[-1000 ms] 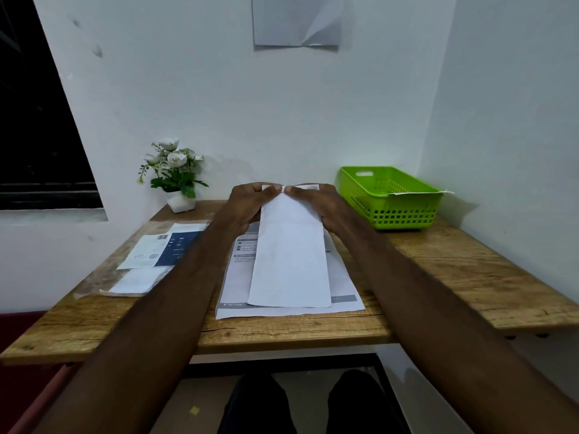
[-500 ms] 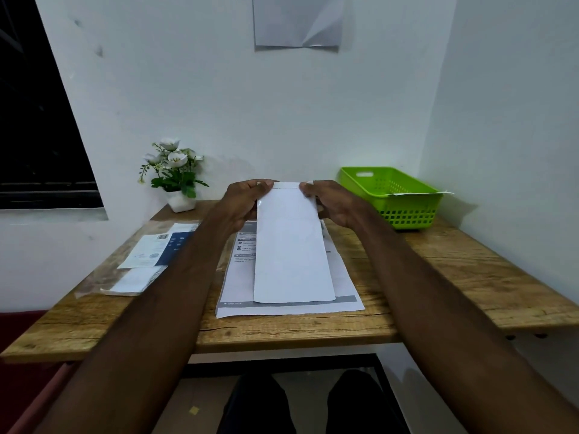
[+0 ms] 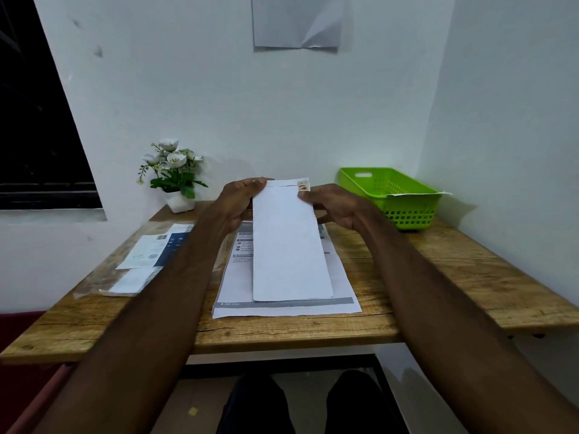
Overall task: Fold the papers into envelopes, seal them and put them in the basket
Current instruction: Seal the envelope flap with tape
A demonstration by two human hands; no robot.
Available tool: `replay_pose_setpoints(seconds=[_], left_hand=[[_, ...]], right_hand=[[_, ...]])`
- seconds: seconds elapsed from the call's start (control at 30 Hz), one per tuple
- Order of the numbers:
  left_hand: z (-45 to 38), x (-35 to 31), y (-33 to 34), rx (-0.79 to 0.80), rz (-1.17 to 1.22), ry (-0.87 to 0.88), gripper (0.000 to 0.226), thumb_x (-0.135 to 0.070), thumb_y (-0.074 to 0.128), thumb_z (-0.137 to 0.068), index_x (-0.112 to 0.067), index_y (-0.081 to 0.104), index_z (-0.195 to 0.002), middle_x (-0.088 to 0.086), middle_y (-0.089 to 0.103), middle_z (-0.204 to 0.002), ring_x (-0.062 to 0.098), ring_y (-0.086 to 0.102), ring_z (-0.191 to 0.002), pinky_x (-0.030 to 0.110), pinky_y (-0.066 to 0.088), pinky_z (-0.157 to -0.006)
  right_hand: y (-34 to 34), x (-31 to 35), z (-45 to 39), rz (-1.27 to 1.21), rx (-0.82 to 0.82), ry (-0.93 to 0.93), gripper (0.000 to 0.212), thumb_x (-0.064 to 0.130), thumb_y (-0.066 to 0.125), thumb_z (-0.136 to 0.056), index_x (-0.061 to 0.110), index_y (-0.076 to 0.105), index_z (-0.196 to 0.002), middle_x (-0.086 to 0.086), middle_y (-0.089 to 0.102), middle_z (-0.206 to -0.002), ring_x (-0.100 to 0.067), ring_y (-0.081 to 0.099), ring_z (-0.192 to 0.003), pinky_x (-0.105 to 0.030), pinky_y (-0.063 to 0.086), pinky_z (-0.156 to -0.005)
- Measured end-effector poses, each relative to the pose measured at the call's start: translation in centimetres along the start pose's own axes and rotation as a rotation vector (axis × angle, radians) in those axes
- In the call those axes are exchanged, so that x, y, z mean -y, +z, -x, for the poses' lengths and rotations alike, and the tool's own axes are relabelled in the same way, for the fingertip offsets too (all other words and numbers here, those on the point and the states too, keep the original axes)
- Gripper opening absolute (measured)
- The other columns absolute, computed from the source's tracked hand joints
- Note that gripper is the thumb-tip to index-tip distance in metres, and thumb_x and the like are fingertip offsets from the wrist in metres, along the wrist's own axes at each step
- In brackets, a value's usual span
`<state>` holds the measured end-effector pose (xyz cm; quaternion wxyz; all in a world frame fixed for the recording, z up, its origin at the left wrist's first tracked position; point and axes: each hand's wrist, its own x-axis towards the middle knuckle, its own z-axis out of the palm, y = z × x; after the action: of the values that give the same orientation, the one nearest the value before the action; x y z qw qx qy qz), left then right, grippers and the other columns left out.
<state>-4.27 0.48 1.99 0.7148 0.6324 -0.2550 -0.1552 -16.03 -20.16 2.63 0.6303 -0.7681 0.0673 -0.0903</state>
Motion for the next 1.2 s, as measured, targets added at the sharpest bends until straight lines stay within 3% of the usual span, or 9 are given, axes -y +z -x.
replay_pose_setpoints(seconds=[0.07,0.17,0.23,0.37,0.53,0.6,0.8,0.97,1.2], left_hand=[[0.0,0.0,-0.1,-0.013,0.001,-0.001,0.018,-0.027,0.063,-0.101,-0.02,0.08,-0.096,0.004,0.08,-0.092,0.018,0.076,-0.074,0.032,0.064,-0.061],[0.2,0.0,0.1,-0.016,-0.004,0.001,0.017,-0.026,0.063,-0.101,-0.02,0.079,-0.098,0.003,0.08,-0.089,0.017,0.076,-0.072,0.029,0.061,-0.055],[0.2,-0.1,0.2,-0.017,0.001,0.0,0.017,-0.026,0.063,-0.101,-0.019,0.079,-0.098,0.003,0.08,-0.089,0.017,0.076,-0.072,0.029,0.061,-0.056],[0.4,-0.3,0.0,-0.042,-0.011,0.001,0.018,-0.029,0.063,-0.101,-0.019,0.078,-0.101,0.004,0.08,-0.088,0.018,0.076,-0.071,0.029,0.06,-0.054],[0.4,-0.5,-0.1,-0.064,-0.025,-0.004,0.022,-0.034,0.061,-0.102,-0.02,0.078,-0.102,0.003,0.08,-0.087,0.018,0.076,-0.069,0.03,0.06,-0.054],[0.3,-0.5,0.0,-0.073,-0.032,-0.016,0.024,-0.035,0.059,-0.103,-0.021,0.078,-0.1,0.003,0.079,-0.086,0.019,0.075,-0.068,0.03,0.06,-0.054],[0.1,-0.6,0.0,-0.109,-0.029,-0.026,0.028,-0.035,0.058,-0.103,-0.014,0.074,-0.111,0.006,0.074,-0.081,0.017,0.07,-0.057,0.025,0.054,-0.046],[0.1,-0.7,0.1,-0.122,-0.014,-0.03,0.025,-0.033,0.058,-0.103,-0.014,0.074,-0.101,0.001,0.075,-0.07,0.015,0.07,-0.054,0.025,0.054,-0.046],[-0.3,-0.5,0.0,-0.121,-0.005,-0.054,0.031,-0.034,0.059,-0.103,-0.009,0.072,-0.115,0.007,0.076,-0.087,0.02,0.072,-0.064,0.028,0.057,-0.052]], right_hand=[[-0.1,-0.2,-0.1,0.031,-0.035,-0.006,0.032,0.028,0.074,-0.093,0.005,0.074,-0.115,-0.011,0.075,-0.118,-0.029,0.068,-0.118,-0.05,0.056,-0.098],[0.0,-0.2,-0.2,0.058,-0.069,-0.006,0.034,0.028,0.076,-0.09,0.004,0.075,-0.115,-0.01,0.074,-0.12,-0.028,0.066,-0.122,-0.056,0.05,-0.105],[0.1,-0.2,-0.2,0.05,-0.075,0.006,0.03,0.026,0.075,-0.092,0.006,0.075,-0.114,-0.01,0.075,-0.12,-0.027,0.067,-0.119,-0.053,0.054,-0.1],[0.1,0.2,0.7,-0.03,0.071,0.08,0.02,0.021,0.069,-0.095,0.013,0.075,-0.113,-0.004,0.076,-0.105,-0.018,0.073,-0.09,-0.036,0.061,-0.073],[0.6,0.6,2.3,-0.043,0.266,0.232,0.036,0.018,0.068,-0.096,0.014,0.064,-0.131,-0.01,0.072,-0.125,-0.024,0.071,-0.108,-0.042,0.06,-0.091],[0.9,0.6,3.2,-0.074,0.293,0.244,0.039,0.013,0.067,-0.096,0.014,0.061,-0.135,-0.012,0.07,-0.13,-0.025,0.069,-0.113,-0.042,0.06,-0.091],[1.2,0.1,6.0,-0.12,0.279,0.294,0.032,0.003,0.061,-0.098,0.009,0.063,-0.129,-0.011,0.074,-0.121,-0.019,0.077,-0.093,-0.037,0.063,-0.083],[1.9,0.0,6.9,-0.119,0.226,0.296,0.038,0.005,0.063,-0.097,0.007,0.061,-0.136,-0.015,0.07,-0.127,-0.021,0.076,-0.093,-0.039,0.063,-0.081],[2.8,0.2,7.2,-0.101,0.163,0.324,0.035,0.006,0.06,-0.1,0.006,0.061,-0.134,-0.01,0.074,-0.112,-0.018,0.075,-0.084,-0.036,0.062,-0.076]])
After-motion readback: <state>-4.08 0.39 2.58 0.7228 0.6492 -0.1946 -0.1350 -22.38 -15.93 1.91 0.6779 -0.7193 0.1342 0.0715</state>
